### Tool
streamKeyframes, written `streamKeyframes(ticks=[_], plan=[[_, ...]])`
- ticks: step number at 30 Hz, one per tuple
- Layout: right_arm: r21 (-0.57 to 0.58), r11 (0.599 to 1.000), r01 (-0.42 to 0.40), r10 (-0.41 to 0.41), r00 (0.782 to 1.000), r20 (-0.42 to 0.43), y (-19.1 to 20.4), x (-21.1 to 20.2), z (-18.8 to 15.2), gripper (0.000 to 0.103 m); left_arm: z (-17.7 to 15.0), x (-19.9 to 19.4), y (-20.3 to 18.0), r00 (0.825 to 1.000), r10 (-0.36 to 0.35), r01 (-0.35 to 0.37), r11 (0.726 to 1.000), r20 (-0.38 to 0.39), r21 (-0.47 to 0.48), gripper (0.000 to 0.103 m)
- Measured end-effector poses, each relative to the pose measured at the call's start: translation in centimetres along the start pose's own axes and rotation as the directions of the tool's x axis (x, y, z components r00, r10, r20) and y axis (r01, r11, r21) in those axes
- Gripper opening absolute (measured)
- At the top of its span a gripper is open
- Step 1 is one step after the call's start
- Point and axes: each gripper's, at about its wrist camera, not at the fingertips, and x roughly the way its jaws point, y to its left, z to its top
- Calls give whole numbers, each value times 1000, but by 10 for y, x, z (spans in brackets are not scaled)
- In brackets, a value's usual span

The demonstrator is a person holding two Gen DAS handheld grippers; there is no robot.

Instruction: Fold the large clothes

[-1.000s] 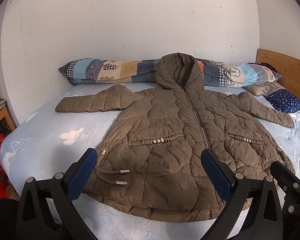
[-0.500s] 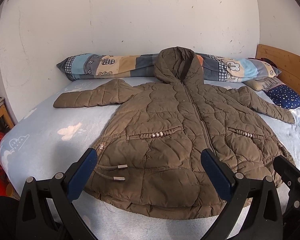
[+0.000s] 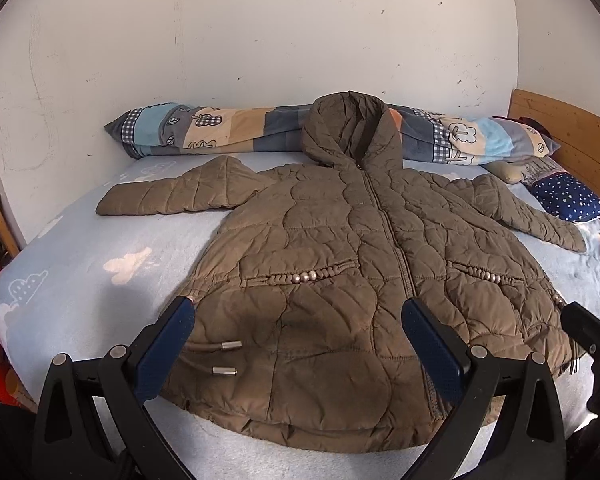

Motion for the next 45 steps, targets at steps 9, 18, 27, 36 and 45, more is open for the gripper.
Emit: streamKeyframes(ticks=[9,18,27,36,45], plan=[[337,939,73,-71,997,-17,-160,40,63,103,67,50,-16,995,4,-21,986,101,164,103],[804,593,52,48,994,-100,-368,146,29,95,79,119,1,1000,-12,13,995,-11,95,103],[945,320,61,-5,998,-63,-472,190,-10,68,76,140,11,998,-19,24,996,-66,84,103],[951,284,126,-16,992,-127,-517,238,-23,59,76,151,21,996,-18,22,999,-89,47,103],[952,298,67,-13,998,-67,-530,259,-25,21,74,156,18,994,-19,25,998,-104,56,103]])
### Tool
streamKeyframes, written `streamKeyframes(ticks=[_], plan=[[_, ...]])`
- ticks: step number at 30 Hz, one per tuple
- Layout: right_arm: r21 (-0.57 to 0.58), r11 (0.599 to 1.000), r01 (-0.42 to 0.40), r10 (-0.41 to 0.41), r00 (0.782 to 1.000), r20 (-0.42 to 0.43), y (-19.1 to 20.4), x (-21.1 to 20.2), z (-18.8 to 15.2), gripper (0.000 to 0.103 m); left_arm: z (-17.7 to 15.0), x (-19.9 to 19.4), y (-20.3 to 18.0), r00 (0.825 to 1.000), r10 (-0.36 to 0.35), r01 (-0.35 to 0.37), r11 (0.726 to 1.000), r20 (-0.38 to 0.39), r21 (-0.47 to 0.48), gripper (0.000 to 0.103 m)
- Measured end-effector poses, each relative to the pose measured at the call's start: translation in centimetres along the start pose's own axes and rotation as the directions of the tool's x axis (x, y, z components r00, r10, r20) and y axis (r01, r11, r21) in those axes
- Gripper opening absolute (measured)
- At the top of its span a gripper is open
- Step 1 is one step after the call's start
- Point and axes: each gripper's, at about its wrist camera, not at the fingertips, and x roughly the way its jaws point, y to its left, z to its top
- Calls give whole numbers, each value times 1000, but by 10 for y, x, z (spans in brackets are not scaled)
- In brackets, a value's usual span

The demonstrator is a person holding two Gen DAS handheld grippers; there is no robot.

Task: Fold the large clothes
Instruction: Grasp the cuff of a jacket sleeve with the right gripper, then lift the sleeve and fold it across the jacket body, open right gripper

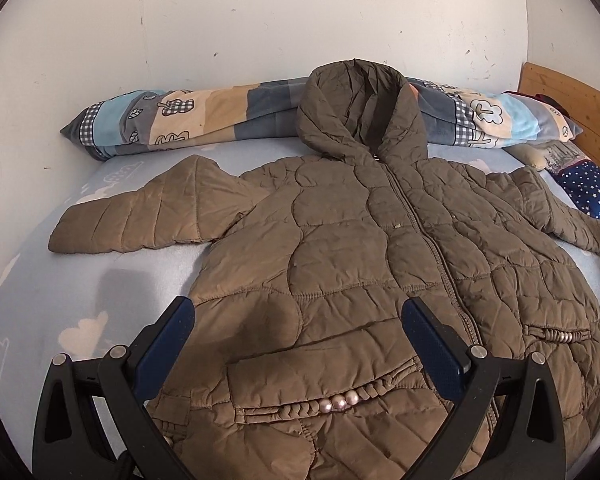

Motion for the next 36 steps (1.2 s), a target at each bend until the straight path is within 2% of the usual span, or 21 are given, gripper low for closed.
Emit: streamKeyframes(ticks=[3,8,12,15,19,24,30,33,36], plan=[[-26,998,-55,56,997,50,28,-20,2,17,0,-2,0,1000,3,-3,1000,7,0,103],[-182,972,-150,171,979,109,117,-68,-9,15,1,-11,3,1000,-4,4,1000,24,-25,103],[-331,911,-245,284,956,74,204,-106,-45,15,7,-18,10,999,7,-4,999,48,-51,103],[-469,840,-272,332,942,48,269,-128,-90,15,20,-22,18,996,25,-20,998,81,-64,103],[-590,758,-279,322,946,-33,342,-139,-148,15,38,-28,35,985,93,-83,994,146,-73,103],[-706,657,-265,285,954,-92,414,-140,-225,15,47,-37,71,982,117,-85,975,148,-207,103],[-768,578,-275,222,959,-176,448,-116,-325,15,47,-43,84,983,124,-86,960,132,-265,103],[-782,547,-297,186,955,-232,454,-96,-377,15,47,-51,92,984,110,-65,955,141,-289,103],[-792,524,-314,148,949,-279,456,-74,-427,15,45,-57,105,982,122,-66,936,143,-345,103]])
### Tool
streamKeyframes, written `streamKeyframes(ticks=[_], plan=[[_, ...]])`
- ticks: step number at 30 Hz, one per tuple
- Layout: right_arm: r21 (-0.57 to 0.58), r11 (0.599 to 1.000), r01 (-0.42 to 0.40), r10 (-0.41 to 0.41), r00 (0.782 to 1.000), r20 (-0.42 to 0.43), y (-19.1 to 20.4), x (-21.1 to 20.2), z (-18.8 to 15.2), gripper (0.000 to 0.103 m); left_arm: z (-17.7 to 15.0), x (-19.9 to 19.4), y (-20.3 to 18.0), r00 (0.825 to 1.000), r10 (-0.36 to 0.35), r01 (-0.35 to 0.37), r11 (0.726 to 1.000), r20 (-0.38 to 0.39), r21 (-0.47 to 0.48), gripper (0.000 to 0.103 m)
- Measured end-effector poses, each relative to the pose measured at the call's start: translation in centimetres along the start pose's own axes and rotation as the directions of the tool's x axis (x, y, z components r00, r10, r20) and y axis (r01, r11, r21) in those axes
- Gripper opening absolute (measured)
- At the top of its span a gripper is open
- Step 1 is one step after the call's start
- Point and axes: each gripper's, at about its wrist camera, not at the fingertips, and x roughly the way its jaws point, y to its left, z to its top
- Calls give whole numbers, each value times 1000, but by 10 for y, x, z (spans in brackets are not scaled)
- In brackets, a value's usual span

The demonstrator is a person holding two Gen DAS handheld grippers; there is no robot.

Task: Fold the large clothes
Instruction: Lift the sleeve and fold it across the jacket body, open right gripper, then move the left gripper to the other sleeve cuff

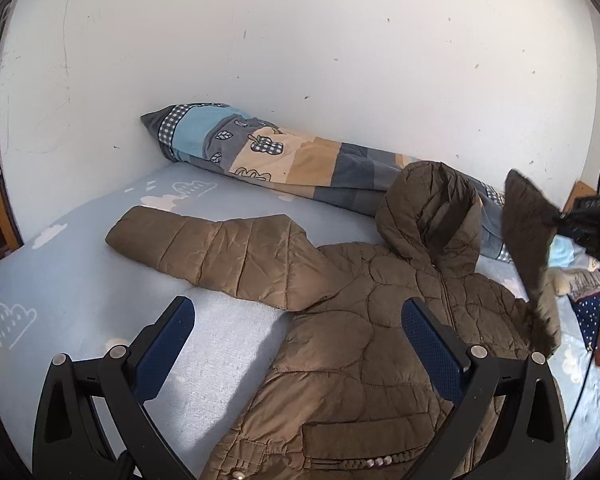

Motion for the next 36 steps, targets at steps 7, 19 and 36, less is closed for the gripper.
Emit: streamKeyframes(ticks=[7,19,36], plan=[[-43,999,30,-36,989,-143,47,90,-61,15,2,4,17,999,-13,9,996,-50,-85,103],[-141,988,63,-100,958,-268,86,139,-117,56,6,7,27,996,-32,23,995,-86,-100,103],[-123,991,46,-40,998,49,80,-170,-81,77,-9,-25,38,994,107,-108,993,36,39,103]])
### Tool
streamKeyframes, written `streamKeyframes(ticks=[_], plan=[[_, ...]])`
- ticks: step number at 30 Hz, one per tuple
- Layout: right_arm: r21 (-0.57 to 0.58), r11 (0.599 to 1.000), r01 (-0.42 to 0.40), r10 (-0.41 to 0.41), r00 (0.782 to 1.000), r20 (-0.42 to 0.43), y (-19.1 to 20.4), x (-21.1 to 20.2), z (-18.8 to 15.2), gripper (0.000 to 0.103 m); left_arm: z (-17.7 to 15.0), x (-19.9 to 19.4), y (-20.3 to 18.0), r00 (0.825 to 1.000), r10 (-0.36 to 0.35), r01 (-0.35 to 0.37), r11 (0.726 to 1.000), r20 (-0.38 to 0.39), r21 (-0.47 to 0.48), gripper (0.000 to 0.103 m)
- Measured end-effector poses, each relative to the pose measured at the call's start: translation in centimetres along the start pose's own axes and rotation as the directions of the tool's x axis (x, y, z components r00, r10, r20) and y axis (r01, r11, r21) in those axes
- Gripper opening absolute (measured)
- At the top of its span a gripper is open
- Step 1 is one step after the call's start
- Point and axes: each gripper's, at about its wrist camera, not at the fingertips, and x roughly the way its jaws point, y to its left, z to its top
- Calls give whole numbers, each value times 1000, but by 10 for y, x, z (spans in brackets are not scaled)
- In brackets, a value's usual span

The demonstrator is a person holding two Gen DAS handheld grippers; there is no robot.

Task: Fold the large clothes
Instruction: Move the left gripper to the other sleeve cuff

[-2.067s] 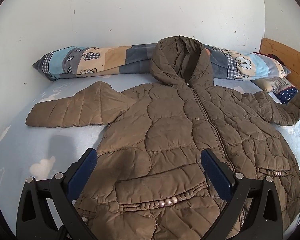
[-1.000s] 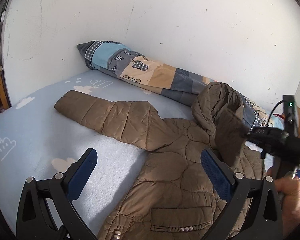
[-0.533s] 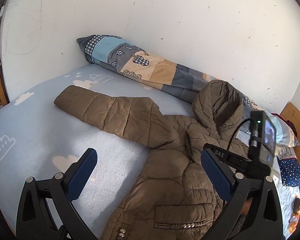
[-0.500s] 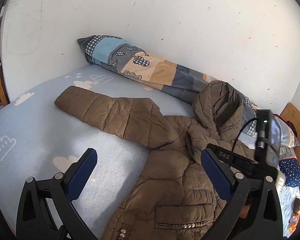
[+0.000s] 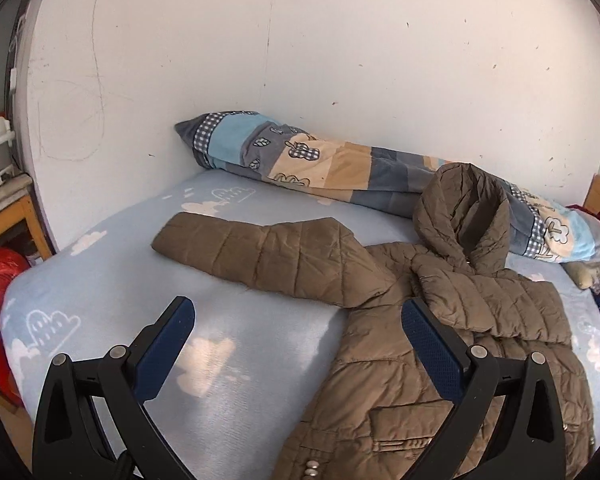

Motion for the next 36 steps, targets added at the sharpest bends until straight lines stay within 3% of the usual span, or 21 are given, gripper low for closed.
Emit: streamKeyframes(ticks=[5,10,14,17,20,25,28,30,31,32,36], plan=[[27,998,-55,54,997,53,-16,-27,-2,80,-7,-6,14,1000,31,-30,999,5,-17,103],[54,994,-99,98,995,29,-39,-25,-26,80,-6,-18,19,998,59,-58,995,11,-76,103],[9,998,-66,66,997,29,-61,-23,-45,80,-13,-24,6,997,77,-76,997,24,-32,103],[29,995,-95,94,995,24,-83,-11,-58,80,-11,-34,-8,996,83,-83,997,27,5,103],[25,995,-93,94,995,-21,-99,9,-62,80,2,-41,-13,1000,26,-26,999,-8,-21,103],[-40,998,-53,52,998,-21,-118,35,-66,80,17,-31,-19,999,20,-19,999,-40,40,103],[2,997,-80,80,997,9,-140,56,-81,80,24,-13,-6,996,-2,2,1000,-90,-7,103],[26,1000,6,-4,994,-105,-151,83,-82,71,32,4,7,991,1,-7,999,-136,-43,103],[67,998,-11,19,993,-112,-156,87,-77,62,37,12,16,988,3,-14,998,-153,-69,103],[112,992,-54,64,994,-92,-160,86,-73,62,41,21,23,985,2,-19,995,-170,-96,103],[185,981,-63,78,994,-74,-163,87,-67,63,50,62,67,961,-39,-33,966,-272,-255,103]])
